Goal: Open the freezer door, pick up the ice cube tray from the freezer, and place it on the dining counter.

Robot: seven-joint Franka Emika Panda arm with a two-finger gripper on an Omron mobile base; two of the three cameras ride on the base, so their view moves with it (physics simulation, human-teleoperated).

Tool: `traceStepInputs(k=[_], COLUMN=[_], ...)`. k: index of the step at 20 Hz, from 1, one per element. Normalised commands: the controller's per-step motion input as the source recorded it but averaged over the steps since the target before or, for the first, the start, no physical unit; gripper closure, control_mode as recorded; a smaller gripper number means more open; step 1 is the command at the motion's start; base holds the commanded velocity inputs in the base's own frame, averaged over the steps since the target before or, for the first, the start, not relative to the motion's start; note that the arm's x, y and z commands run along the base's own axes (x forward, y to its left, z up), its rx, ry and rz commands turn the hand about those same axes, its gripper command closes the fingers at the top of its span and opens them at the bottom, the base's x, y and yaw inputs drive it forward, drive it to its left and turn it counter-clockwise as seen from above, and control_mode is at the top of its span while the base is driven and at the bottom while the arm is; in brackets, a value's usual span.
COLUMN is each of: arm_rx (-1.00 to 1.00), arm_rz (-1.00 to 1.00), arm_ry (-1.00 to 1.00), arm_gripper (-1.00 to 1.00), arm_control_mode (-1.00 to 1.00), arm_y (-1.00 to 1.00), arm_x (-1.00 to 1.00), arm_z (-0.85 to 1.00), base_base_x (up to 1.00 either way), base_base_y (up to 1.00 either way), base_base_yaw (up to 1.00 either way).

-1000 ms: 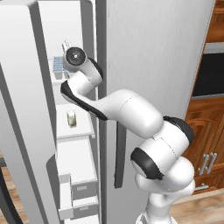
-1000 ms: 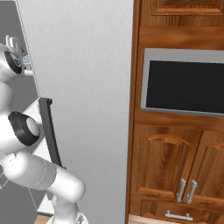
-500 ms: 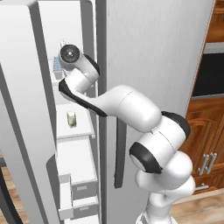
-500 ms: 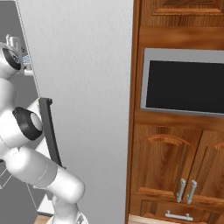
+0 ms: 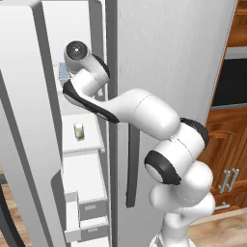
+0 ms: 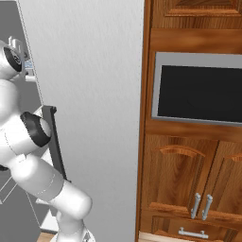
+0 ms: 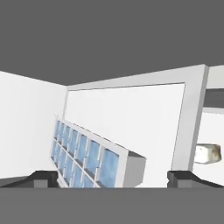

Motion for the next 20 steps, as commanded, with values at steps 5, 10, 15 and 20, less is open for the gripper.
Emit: traceStepInputs(k=[5,10,15,20], arm_rx=[0.0,0.0,0.0,0.0], arm_rz=[0.0,0.0,0.0,0.0], arm_ry=[0.08,0.05,0.02,0.03], arm_gripper=[-1.0,-1.0,-1.0,-1.0], arm_control_mode=[-1.0,-1.0,-1.0,-1.0], arm_y=[0.16,0.1,0.01,0.02], arm_x=[0.07,0.02,0.0,0.0], arm_z=[0.0,0.0,0.0,0.0], base_base_x=[0.0,0.0,0.0,0.0], base_base_y=[0.0,0.0,0.0,0.0], base_base_yaw=[0.0,0.0,0.0,0.0])
